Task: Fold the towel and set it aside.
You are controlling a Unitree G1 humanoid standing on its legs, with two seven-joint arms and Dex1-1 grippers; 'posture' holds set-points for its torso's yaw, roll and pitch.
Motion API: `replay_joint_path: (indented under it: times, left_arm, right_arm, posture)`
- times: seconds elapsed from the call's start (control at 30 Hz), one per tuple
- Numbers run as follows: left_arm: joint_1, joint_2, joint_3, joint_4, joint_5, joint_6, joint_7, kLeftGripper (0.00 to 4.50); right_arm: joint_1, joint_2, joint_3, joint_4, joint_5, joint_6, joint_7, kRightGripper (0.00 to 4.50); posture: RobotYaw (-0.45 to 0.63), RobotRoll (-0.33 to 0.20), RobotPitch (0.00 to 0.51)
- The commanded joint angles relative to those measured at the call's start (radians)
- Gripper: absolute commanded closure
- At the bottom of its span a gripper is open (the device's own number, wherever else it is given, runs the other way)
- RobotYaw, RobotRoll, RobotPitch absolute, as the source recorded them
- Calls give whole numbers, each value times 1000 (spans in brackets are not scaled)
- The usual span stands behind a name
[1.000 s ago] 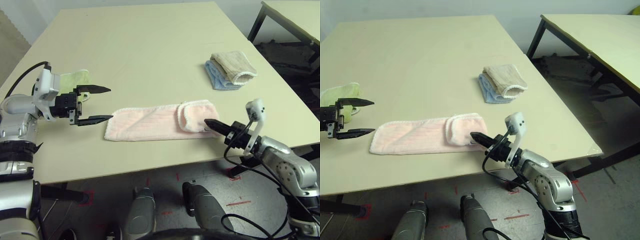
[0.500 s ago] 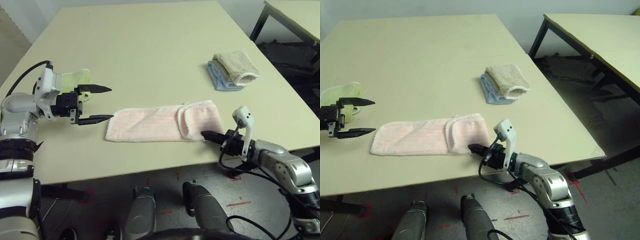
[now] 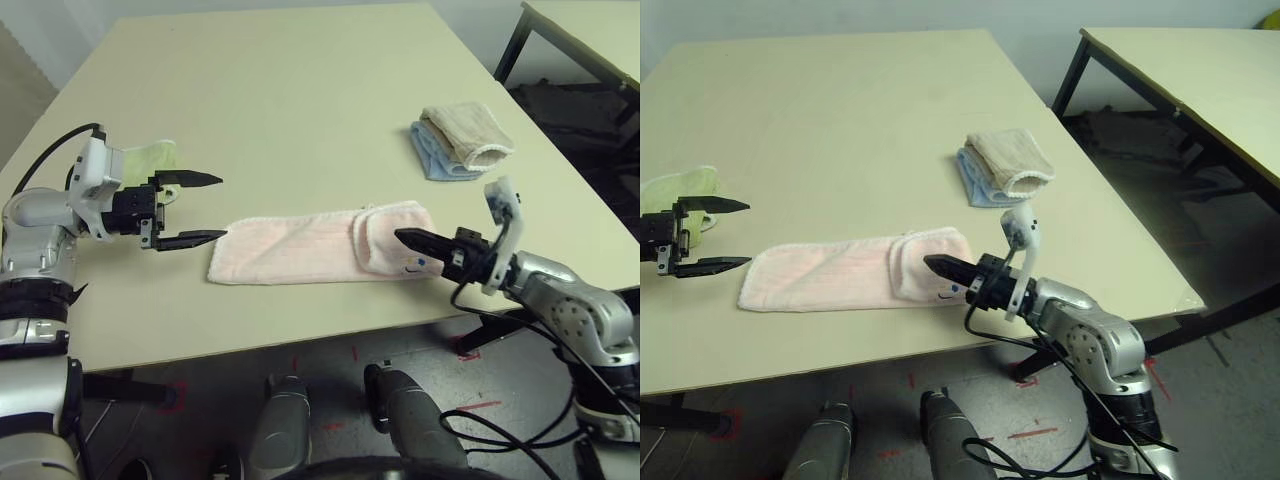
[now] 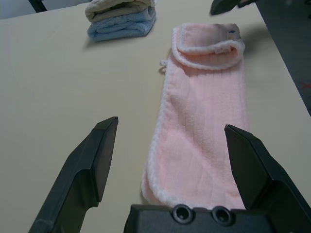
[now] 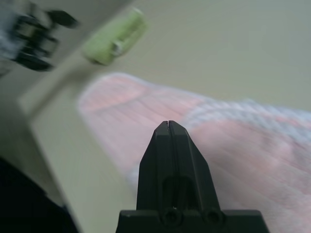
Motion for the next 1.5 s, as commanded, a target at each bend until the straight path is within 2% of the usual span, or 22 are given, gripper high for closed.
replay_joint_path:
  times: [0.03,0.33,0.43,0.67,0.83,1.13,1.33,1.5]
  left_arm:
    - [2,4,3,1,12,-4,-4,0]
    - [9,11,11,-12,8,5,-4,0]
    - [10,9,11,-13,7,7,-4,0]
    - [10,4,9,-19,8,11,-4,0]
    - [11,-1,9,-14,10,9,-4,0]
    - [6,-3,10,-12,10,6,-4,0]
    - [11,2,9,-17,9,10,-4,0]
    - [14,4,6,-17,6,9,-4,0]
  right_arm:
    - [-5,18,57,116,-114,-31,-61,4477]
    - [20,28,116,146,-160,-20,-22,4477]
    - [13,50,101,145,-153,-34,-29,4477]
    - [-2,75,-13,20,-29,-18,-5,4477]
    - [55,62,4,-76,25,24,12,4477]
    - [111,-5,147,11,-130,5,12,4477]
    - [77,-1,107,21,-107,9,23,4477]
    - [36,7,35,-26,-10,25,53,4477]
  posture:
    - [25,0,147]
    - [30,0,153]
    - [30,0,153]
    - [25,0,154]
    - [23,0,155]
    - [25,0,152]
    - [24,0,154]
    - [19,0,152]
